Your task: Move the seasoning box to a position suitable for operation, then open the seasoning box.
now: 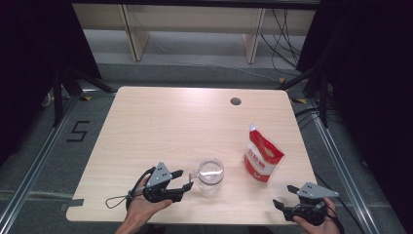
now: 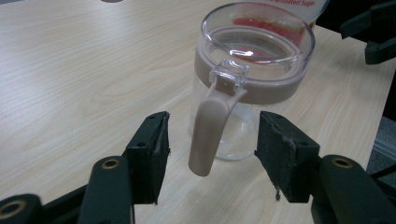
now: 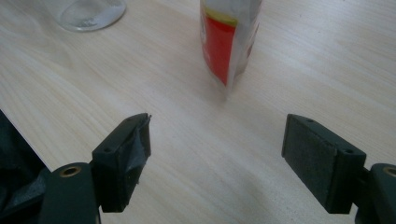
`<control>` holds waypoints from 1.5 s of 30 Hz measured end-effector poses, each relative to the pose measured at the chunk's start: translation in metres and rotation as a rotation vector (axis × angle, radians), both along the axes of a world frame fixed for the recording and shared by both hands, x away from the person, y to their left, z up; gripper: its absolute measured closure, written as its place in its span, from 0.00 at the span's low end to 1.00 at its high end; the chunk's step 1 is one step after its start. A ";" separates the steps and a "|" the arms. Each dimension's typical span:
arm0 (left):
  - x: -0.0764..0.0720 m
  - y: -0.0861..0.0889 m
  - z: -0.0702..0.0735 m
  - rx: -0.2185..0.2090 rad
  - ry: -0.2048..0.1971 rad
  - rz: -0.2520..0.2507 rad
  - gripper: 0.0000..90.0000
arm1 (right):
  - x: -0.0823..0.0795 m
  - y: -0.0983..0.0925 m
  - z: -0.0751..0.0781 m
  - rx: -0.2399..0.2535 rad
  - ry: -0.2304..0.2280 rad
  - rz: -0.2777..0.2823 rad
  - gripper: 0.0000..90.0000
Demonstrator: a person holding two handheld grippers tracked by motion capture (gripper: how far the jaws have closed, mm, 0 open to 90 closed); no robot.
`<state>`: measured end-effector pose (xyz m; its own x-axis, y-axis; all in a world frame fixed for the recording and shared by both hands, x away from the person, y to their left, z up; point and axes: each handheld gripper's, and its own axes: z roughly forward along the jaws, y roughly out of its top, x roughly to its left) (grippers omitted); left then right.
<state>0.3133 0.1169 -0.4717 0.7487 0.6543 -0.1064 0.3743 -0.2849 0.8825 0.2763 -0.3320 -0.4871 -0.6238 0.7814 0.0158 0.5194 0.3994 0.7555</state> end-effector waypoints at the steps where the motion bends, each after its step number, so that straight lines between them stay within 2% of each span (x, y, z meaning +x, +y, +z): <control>1: 0.000 0.002 0.002 -0.012 0.001 0.000 0.47 | 0.000 0.000 0.000 0.001 0.006 -0.001 0.27; 6: 0.000 0.005 0.005 -0.030 0.015 0.028 0.46 | 0.001 0.001 0.000 0.009 0.009 0.010 0.27; 7: -0.001 0.005 0.006 -0.039 0.025 0.042 0.46 | 0.001 0.001 0.000 -0.007 -0.012 0.004 0.27; 8: -0.001 0.005 0.006 -0.039 0.025 0.042 0.46 | -0.001 0.003 0.000 0.011 0.018 -0.015 0.27; 9: -0.001 0.005 0.007 -0.052 0.032 0.046 0.46 | 0.002 0.001 -0.001 -0.003 -0.011 0.022 0.27; 10: -0.001 0.005 0.007 -0.052 0.032 0.046 0.46 | 0.002 0.001 -0.001 -0.003 -0.011 0.022 0.27; 11: -0.001 0.005 0.008 -0.055 0.032 0.041 0.47 | -0.001 0.004 0.000 0.008 0.027 -0.008 0.27; 12: -0.001 0.005 0.009 -0.051 0.027 0.039 0.47 | -0.001 0.004 0.000 0.008 0.027 -0.008 0.27; 13: -0.001 0.004 0.010 -0.067 0.034 0.042 0.51 | 0.000 0.003 0.000 -0.002 0.006 0.007 0.27; 15: -0.002 0.003 0.011 -0.065 0.030 0.030 0.54 | 0.000 0.003 0.000 -0.002 0.005 0.007 0.27; 16: -0.003 0.003 0.012 -0.061 0.026 0.029 0.58 | 0.000 0.003 0.000 -0.001 0.005 0.005 0.27; 19: -0.005 0.001 0.014 -0.073 0.005 0.026 0.69 | 0.001 0.003 0.000 -0.006 -0.002 0.010 0.27; 22: -0.007 0.002 0.018 -0.065 -0.016 0.027 0.77 | 0.002 0.004 0.000 -0.013 -0.013 0.016 0.27; 23: -0.007 0.002 0.018 -0.075 -0.017 0.031 0.79 | 0.003 0.004 0.000 -0.014 -0.008 0.021 0.27; 24: -0.008 0.003 0.019 -0.071 -0.023 0.036 0.82 | 0.001 0.007 0.000 -0.001 0.021 -0.002 0.27; 25: -0.007 0.003 0.019 -0.081 -0.033 0.029 0.85 | 0.003 0.006 0.000 -0.017 -0.007 0.021 0.28; 26: -0.007 0.003 0.020 -0.085 -0.031 0.038 0.85 | 0.003 0.006 0.000 -0.017 -0.007 0.021 0.28; 27: -0.007 0.003 0.021 -0.084 -0.029 0.041 0.88 | 0.000 0.008 0.000 -0.003 0.015 0.004 0.28; 30: -0.006 0.000 0.022 -0.096 -0.026 0.053 0.91 | 0.001 0.007 0.000 -0.019 -0.011 0.025 0.28; 32: -0.005 -0.002 0.024 -0.105 -0.028 0.042 0.94 | 0.001 0.008 0.000 -0.006 0.005 0.030 0.28; 37: -0.005 -0.007 0.028 -0.097 -0.044 0.028 0.98 | 0.000 0.011 0.001 -0.020 -0.011 0.042 0.29; 38: -0.004 -0.008 0.029 -0.093 -0.044 0.021 0.98 | -0.002 0.013 0.001 -0.008 0.017 0.025 0.29; 39: -0.003 -0.009 0.028 -0.105 -0.041 0.018 0.98 | 0.000 0.012 0.000 -0.026 -0.015 0.044 0.30; 41: -0.002 -0.010 0.029 -0.091 -0.041 0.019 0.98 | 0.000 0.013 0.000 -0.011 -0.007 0.045 0.30; 42: -0.001 -0.011 0.028 -0.102 -0.040 0.011 0.98 | -0.001 0.013 0.000 -0.020 -0.010 0.042 0.31; 43: -0.001 -0.012 0.028 -0.090 -0.038 0.017 0.98 | 0.000 0.014 0.000 -0.021 -0.012 0.060 0.31; 44: 0.000 -0.013 0.028 -0.099 -0.034 0.015 0.98 | 0.000 0.014 0.000 -0.021 -0.012 0.060 0.31; 45: 0.001 -0.014 0.028 -0.091 -0.034 0.016 0.98 | -0.001 0.015 0.000 -0.011 0.000 0.053 0.32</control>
<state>0.3140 0.1029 -0.4439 0.7424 0.6551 -0.1407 0.3476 -0.1970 0.9167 0.2752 -0.3168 -0.4870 -0.6645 0.7473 0.0078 0.4974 0.4345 0.7509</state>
